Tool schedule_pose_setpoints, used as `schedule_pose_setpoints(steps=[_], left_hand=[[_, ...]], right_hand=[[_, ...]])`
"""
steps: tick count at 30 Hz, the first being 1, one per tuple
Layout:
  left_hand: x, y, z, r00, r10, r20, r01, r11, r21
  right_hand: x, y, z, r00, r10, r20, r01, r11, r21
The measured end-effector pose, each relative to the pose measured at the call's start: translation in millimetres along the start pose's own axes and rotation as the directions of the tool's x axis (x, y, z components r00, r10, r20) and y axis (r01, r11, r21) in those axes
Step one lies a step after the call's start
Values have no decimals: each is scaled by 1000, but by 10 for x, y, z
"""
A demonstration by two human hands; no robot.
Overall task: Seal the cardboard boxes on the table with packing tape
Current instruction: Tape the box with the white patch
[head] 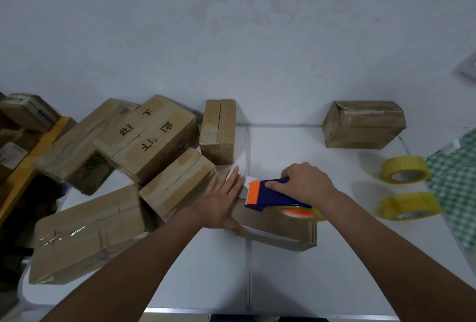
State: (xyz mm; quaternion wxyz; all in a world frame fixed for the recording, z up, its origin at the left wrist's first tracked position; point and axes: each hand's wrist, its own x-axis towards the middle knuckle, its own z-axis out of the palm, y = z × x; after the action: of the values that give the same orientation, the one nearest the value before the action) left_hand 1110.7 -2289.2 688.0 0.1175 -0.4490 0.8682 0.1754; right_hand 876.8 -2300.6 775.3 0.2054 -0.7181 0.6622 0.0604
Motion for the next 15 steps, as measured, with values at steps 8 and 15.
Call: schedule_pose_setpoints(steps=[8,15], left_hand=[[170,-60,-89,994,93,59,-93,996,-15],[48,-75,-16,994,104,16,-103,994,-48]], right_hand=[[109,-4,-59,993,39,111,-39,999,-10],[123,-17,-55,962,-83,260,68,996,64]])
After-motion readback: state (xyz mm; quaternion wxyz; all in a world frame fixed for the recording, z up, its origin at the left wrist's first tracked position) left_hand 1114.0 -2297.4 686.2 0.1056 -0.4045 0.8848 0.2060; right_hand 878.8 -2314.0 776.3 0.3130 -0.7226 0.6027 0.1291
